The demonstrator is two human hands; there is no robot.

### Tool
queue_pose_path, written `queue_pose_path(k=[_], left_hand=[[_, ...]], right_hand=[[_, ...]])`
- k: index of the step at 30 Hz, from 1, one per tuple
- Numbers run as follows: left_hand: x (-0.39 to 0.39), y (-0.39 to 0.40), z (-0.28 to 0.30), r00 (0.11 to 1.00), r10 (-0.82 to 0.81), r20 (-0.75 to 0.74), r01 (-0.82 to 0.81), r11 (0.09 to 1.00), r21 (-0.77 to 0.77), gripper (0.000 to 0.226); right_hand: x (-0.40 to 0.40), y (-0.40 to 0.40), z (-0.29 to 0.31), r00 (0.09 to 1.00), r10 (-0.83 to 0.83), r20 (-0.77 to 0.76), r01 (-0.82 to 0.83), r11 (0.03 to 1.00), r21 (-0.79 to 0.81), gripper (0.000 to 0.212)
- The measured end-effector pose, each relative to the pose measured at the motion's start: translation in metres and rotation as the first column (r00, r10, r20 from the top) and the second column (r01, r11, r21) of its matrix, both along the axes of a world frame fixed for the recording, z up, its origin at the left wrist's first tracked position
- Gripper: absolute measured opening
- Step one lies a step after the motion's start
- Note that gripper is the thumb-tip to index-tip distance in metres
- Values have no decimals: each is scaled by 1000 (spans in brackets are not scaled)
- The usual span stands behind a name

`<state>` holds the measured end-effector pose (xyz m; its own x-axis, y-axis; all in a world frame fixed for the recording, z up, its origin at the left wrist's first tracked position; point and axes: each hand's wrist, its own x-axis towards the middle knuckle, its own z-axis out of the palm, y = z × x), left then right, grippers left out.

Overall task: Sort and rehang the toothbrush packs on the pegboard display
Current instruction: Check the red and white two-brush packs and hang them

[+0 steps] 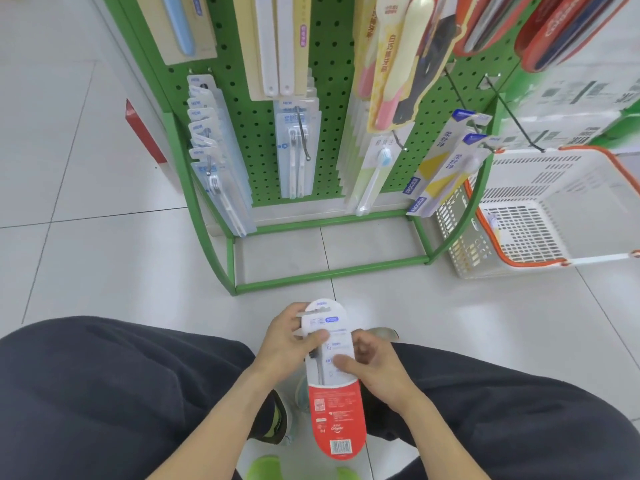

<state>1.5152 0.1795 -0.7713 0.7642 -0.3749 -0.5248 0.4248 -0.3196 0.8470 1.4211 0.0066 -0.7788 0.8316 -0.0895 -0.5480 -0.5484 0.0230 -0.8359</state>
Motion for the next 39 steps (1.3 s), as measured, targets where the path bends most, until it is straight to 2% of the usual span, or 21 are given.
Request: queue_pose_path(k=[2, 6, 10, 14, 19, 22, 25, 28, 30, 33, 39], left_hand=[[-2, -2, 2, 1000, -19, 12, 19, 1000, -11, 27], [-4, -2, 3, 1000, -3, 2, 3, 999, -33, 19], [-3, -4, 8, 996, -34, -78, 26, 995, -100, 25], [-7, -6, 10, 992, -80, -98, 67, 989, -131, 32], [-7, -4, 8, 991, -120, -60, 114, 990, -85, 30], [-6, -2, 7, 991, -122, -59, 117, 989, -89, 29], [-6, -2, 6, 994, -98, -49, 93, 992, -90, 23], [-6, -4, 4, 992, 121, -35, -124, 986, -111, 15], [-3, -4, 2, 952, 303, -38, -306, 947, -103, 15], [4, 0, -1, 918, 396, -24, -396, 915, -74, 15], [6, 5, -7, 875, 479, -72, -482, 875, -41, 17]], right_hand=[[1, -2, 1, 1000, -13, 6, 13, 998, -58, 21], [7, -3, 6, 994, -97, 58, 102, 990, -102, 38], [18, -3, 8, 966, -244, 90, 251, 964, -89, 29], [29, -2, 5, 954, -288, 84, 297, 945, -139, 52], [34, 4, 6, 973, -204, 107, 229, 906, -355, 59], [34, 3, 5, 985, -134, 107, 166, 906, -389, 70], [33, -1, 9, 990, -95, 103, 128, 916, -380, 58], [26, -7, 10, 995, -56, 85, 80, 949, -304, 38], [21, -9, 13, 998, 68, -3, -66, 951, -303, 32], [14, -8, 19, 958, 242, -155, -280, 911, -303, 44], [14, -12, 37, 933, 312, -178, -351, 896, -273, 59]])
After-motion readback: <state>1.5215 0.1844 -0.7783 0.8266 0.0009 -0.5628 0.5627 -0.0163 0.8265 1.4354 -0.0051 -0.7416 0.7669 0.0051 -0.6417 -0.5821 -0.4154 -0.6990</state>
